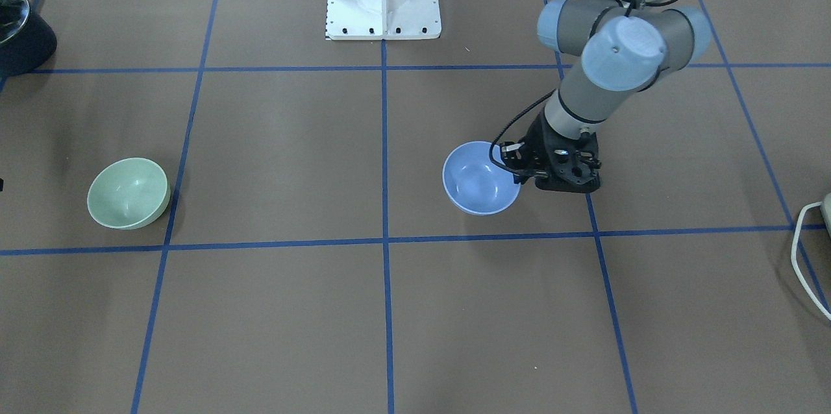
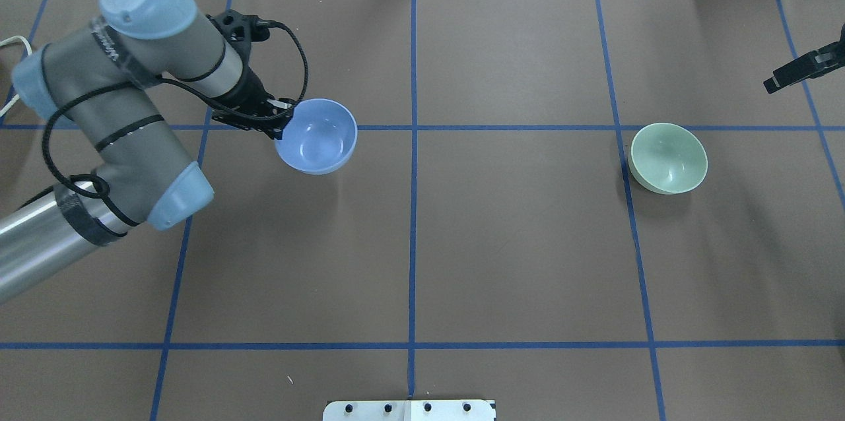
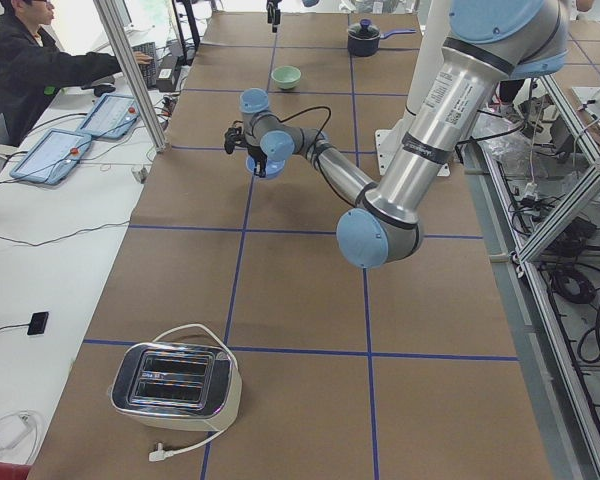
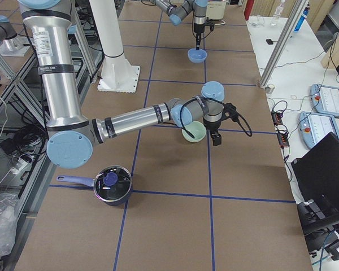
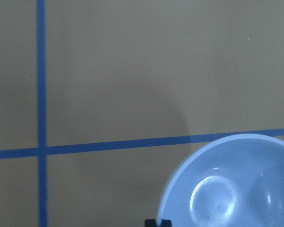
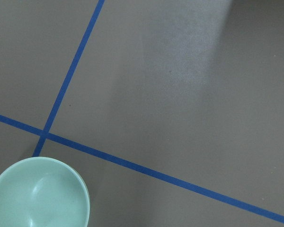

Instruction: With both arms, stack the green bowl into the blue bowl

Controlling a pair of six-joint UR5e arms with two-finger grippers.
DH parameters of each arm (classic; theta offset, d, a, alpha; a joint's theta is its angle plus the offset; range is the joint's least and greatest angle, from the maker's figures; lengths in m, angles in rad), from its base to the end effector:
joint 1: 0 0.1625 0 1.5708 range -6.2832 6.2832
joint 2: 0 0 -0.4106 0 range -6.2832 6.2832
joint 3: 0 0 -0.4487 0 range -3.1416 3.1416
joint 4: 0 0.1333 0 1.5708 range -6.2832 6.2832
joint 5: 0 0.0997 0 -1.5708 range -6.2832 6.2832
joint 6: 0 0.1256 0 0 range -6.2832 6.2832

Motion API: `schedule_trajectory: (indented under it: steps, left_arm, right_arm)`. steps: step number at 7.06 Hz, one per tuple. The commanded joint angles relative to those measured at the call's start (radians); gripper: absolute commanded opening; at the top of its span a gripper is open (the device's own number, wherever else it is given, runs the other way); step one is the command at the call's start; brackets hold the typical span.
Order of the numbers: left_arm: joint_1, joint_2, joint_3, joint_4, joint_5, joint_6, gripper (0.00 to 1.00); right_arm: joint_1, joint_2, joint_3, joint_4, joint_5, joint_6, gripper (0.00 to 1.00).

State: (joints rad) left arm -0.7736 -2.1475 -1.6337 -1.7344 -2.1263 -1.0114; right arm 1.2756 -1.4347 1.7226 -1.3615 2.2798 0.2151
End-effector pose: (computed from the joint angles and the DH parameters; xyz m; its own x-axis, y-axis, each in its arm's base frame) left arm 0.4753 -0.5580 0.2412 0.5920 0.0520 -0.8042 0.0094 0.9974 0.0715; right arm -0.1308 -0.6073 0.4781 0.6758 -0.3265 0.6609 0.1141 0.9321 0.3438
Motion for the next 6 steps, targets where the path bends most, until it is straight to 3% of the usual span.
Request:
schedule_trajectory:
  steps: [1, 3, 6]
  left_arm:
    - [0.078, -0.064, 0.009, 0.01, 0.039, -0.073, 0.0]
    - [0.147, -0.101, 0.008, 0.01, 0.098, -0.111, 0.0]
    - [0.155, -0.101, -0.008, 0.036, 0.109, -0.115, 0.0]
  right_arm:
    - [-0.005, -0.003, 0.005, 0.001, 0.004, 0.001, 1.0]
    - [-0.007, -0.003, 0.002, 0.002, 0.0, 0.0, 1.0]
    - [-0.007, -0.003, 0.002, 0.002, -0.002, 0.0, 1.0]
